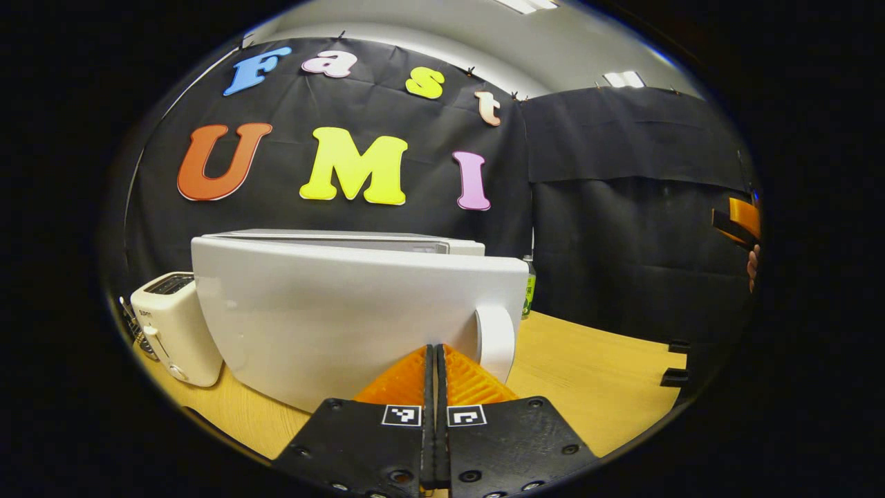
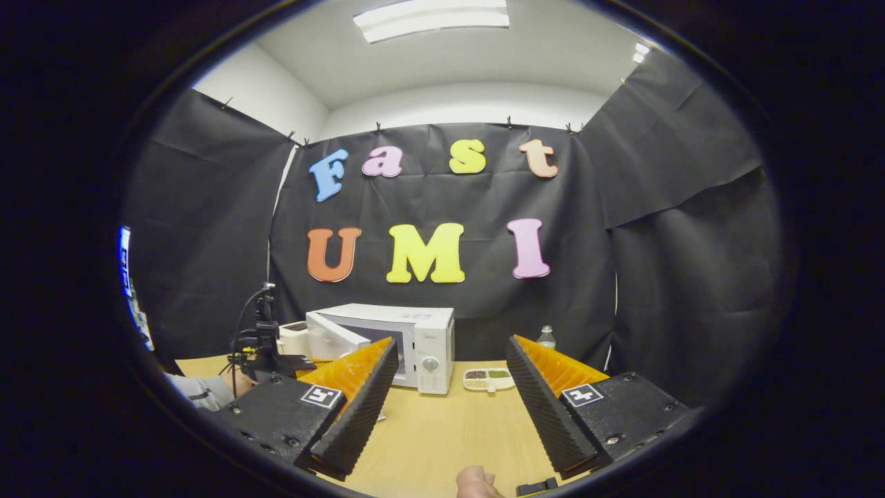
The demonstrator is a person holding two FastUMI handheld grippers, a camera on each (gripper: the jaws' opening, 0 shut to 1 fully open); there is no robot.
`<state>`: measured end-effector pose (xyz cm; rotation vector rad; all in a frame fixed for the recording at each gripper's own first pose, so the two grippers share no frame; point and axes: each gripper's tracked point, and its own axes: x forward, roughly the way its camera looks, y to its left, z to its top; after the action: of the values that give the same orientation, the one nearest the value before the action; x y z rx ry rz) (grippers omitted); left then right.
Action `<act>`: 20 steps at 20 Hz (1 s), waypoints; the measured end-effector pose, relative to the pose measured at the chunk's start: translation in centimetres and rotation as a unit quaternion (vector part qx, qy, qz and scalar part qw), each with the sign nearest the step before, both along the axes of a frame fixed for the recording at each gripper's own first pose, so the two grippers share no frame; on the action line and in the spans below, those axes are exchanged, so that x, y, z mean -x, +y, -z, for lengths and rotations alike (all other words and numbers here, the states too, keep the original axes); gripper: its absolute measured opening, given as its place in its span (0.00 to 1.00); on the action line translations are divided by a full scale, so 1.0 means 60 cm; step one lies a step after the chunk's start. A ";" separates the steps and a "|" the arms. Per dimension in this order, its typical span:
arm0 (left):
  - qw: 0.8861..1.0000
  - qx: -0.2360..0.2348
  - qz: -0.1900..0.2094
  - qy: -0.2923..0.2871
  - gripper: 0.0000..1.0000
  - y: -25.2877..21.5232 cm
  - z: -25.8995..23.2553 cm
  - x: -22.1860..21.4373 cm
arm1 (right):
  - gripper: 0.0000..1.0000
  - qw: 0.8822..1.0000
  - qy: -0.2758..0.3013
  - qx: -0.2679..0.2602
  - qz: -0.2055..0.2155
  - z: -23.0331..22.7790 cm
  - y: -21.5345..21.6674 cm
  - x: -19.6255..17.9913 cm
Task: Open the microwave oven with the left hand, put the food in, and close the microwave oven.
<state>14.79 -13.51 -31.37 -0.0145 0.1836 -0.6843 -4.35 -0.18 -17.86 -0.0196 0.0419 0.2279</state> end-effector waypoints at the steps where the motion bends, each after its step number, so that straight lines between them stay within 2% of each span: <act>1: 1.000 -0.002 -0.007 0.000 0.00 -0.012 0.001 -0.013 | 1.00 1.000 -0.002 -0.002 0.002 0.000 -0.007 0.000; 2: 1.000 -0.004 -0.015 -0.001 0.00 -0.022 0.001 -0.027 | 0.92 1.000 -0.005 -0.001 0.002 0.001 -0.014 -0.002; 4: 1.000 -0.001 -0.027 0.004 0.00 -0.047 0.005 -0.050 | 0.92 1.000 -0.010 0.003 0.007 0.004 -0.030 -0.004; 5: 0.999 0.001 -0.036 0.009 0.00 -0.056 0.007 -0.063 | 1.00 1.000 -0.011 0.003 0.009 0.005 -0.037 -0.005; 6: 0.999 0.001 -0.046 0.014 0.00 -0.062 0.010 -0.079 | 1.00 1.000 -0.014 0.001 0.010 0.007 -0.041 -0.006; 7: 0.998 0.002 -0.057 0.017 0.00 -0.067 0.013 -0.094 | 0.92 1.000 -0.015 -0.002 0.011 0.009 -0.046 -0.007; 8: 0.998 0.002 -0.066 0.023 0.00 -0.070 0.016 -0.109 | 0.92 1.000 -0.015 -0.004 0.011 0.010 -0.049 -0.009; 9: 0.997 0.003 -0.075 0.027 0.00 -0.074 0.021 -0.122 | 1.00 1.000 -0.012 -0.006 0.012 0.015 -0.053 -0.013; 14: 0.991 -0.013 -0.119 0.052 0.00 -0.081 0.061 -0.183 | 1.00 1.000 -0.002 -0.010 0.011 0.037 -0.070 -0.030; 17: 0.992 0.005 -0.112 0.059 0.00 -0.093 0.061 -0.182 | 1.00 1.000 0.002 -0.019 0.012 0.047 -0.074 -0.041; 18: 0.992 0.007 -0.115 0.059 0.00 -0.092 0.062 -0.181 | 0.92 1.000 0.007 -0.021 0.010 0.053 -0.073 -0.043; 19: 0.992 0.005 -0.117 0.057 0.00 -0.093 0.062 -0.181 | 0.92 1.000 0.012 -0.020 0.006 0.056 -0.070 -0.041; 20: 0.992 0.000 -0.117 0.054 0.00 -0.096 0.062 -0.183 | 1.00 1.000 0.014 -0.019 0.006 0.058 -0.072 -0.042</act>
<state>25.74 -19.29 -35.10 -0.0726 0.2817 -0.4495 -1.83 -4.49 -21.34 0.0213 0.0653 0.2167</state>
